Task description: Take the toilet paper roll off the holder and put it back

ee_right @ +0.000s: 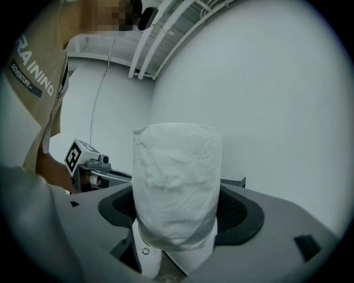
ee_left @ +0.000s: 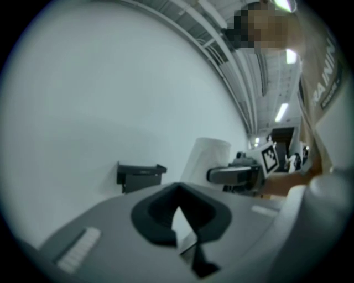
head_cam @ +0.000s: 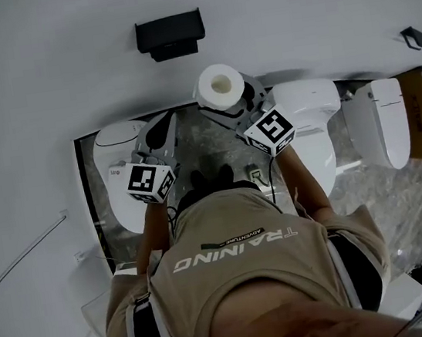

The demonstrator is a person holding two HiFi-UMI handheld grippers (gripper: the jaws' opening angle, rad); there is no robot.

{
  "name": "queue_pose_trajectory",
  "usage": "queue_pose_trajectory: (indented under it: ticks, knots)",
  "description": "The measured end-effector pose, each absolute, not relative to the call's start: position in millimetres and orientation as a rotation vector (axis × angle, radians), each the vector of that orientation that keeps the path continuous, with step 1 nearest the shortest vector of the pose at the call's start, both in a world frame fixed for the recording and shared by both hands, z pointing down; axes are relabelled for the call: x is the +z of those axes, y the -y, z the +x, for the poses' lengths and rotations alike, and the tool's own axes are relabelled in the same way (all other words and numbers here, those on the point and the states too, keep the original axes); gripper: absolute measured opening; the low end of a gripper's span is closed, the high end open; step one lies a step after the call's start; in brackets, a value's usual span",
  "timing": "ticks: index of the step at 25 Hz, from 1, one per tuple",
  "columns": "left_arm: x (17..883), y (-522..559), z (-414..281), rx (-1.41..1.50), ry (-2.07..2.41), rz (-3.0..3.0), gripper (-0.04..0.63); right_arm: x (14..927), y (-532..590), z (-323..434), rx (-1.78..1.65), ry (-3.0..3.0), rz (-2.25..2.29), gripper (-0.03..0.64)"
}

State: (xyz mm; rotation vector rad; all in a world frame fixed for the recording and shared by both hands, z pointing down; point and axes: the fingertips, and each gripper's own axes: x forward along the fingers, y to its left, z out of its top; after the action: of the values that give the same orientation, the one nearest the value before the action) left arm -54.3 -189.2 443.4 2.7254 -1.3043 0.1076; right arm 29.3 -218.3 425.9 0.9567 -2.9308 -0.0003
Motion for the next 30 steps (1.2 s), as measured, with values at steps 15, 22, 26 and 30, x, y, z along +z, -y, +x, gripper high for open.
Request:
queue_pose_trajectory:
  ticks: [15,22,26,30]
  knots:
    - [428,205,-57,0.078,1.244,2.816,0.000,394,367,7,-0.202,2.892,1.047,0.377]
    - [431,209,-65,0.091,1.263,2.764,0.000,416,417,-8,-0.164,2.872,1.032,0.377]
    - [434,213,-75,0.087,1.277,2.739,0.000,420,433,-15,-0.160,2.837,1.017,0.377]
    - [441,214,-73,0.087,1.266,2.715,0.000,433,435,-14,-0.150,2.787,0.996,0.377]
